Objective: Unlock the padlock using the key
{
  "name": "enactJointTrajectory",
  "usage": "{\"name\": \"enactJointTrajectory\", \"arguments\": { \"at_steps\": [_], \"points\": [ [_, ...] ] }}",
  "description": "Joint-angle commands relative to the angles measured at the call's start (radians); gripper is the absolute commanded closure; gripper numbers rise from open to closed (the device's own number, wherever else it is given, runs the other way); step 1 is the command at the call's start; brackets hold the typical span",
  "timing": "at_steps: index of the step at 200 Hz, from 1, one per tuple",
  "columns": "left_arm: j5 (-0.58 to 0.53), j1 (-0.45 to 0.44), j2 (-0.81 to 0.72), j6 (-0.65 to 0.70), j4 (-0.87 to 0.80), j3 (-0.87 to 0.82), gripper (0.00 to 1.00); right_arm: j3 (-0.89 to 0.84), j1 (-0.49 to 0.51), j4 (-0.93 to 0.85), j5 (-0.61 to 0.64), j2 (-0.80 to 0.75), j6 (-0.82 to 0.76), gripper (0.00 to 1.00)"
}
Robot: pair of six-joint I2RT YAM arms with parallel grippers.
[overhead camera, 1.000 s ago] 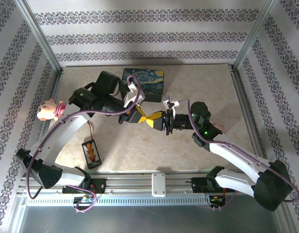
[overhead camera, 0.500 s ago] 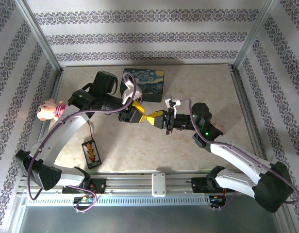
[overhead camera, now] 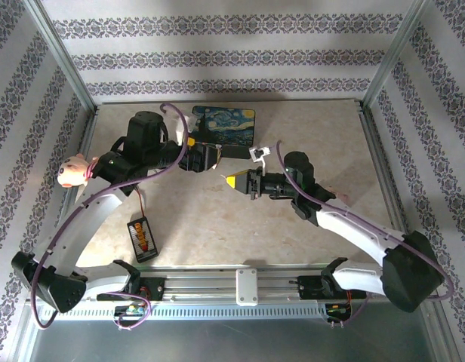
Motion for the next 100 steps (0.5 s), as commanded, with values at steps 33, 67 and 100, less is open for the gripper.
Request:
{"name": "enactJointTrajectory", "arguments": {
  "at_steps": [33,67,100],
  "points": [
    [-0.359,0.023,0.028,-0.191,0.222,-0.144,0.01,0.030,-0.067,0.015,0.072,0.100,0.190,1.00],
    [-0.325,0.089,0.129,-0.228,0.311,-0.134,0.01,-0.011,-0.110,0.029,0.100,0.127,0.259,1.00],
    [-0.203,0.154,0.307,-0.221,0.320,-0.041,0.01,-0.034,-0.150,-0.005,0.142,0.125,0.292,1.00]
  ]
}}
